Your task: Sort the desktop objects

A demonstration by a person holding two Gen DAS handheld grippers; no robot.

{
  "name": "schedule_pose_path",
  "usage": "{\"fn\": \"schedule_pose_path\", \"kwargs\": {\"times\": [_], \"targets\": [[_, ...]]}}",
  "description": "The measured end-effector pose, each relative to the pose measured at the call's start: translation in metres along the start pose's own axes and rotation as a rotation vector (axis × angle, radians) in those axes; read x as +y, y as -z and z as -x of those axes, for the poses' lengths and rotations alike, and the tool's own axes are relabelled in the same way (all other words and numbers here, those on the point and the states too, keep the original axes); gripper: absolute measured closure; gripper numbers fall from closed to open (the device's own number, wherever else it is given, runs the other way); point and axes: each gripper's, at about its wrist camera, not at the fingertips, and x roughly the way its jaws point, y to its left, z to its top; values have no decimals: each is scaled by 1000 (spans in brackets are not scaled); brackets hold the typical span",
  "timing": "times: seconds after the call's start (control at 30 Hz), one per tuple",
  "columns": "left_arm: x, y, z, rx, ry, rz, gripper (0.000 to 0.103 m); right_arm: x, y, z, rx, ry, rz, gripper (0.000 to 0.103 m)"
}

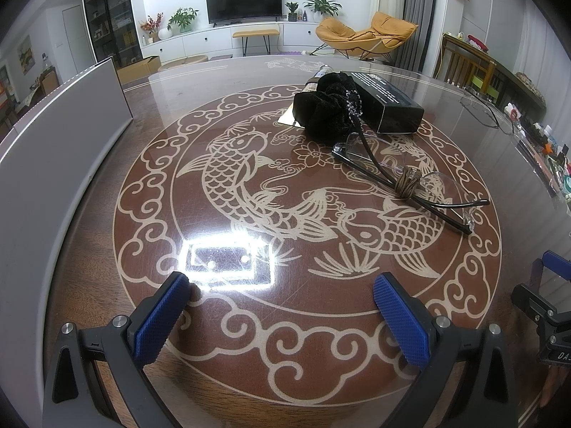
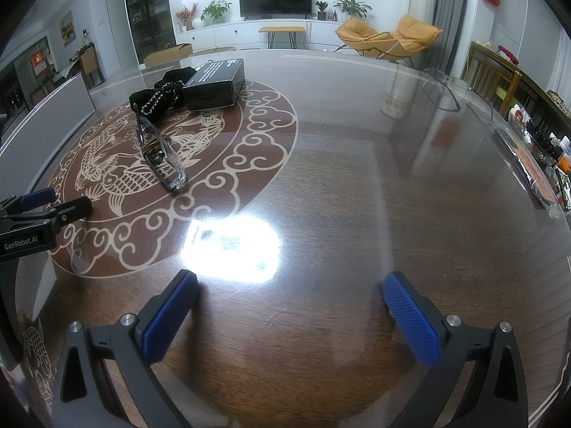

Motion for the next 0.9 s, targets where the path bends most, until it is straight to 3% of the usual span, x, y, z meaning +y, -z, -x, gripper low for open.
{"fn": "schedule_pose_path", "kwargs": {"times": [0.73, 0.9], "targets": [[-1, 1, 2, 1, 6, -7, 0, 0, 0, 0, 0, 0, 0, 0], [0, 3, 4, 27, 41, -58, 0, 0, 0, 0, 0, 0, 0, 0]]}}
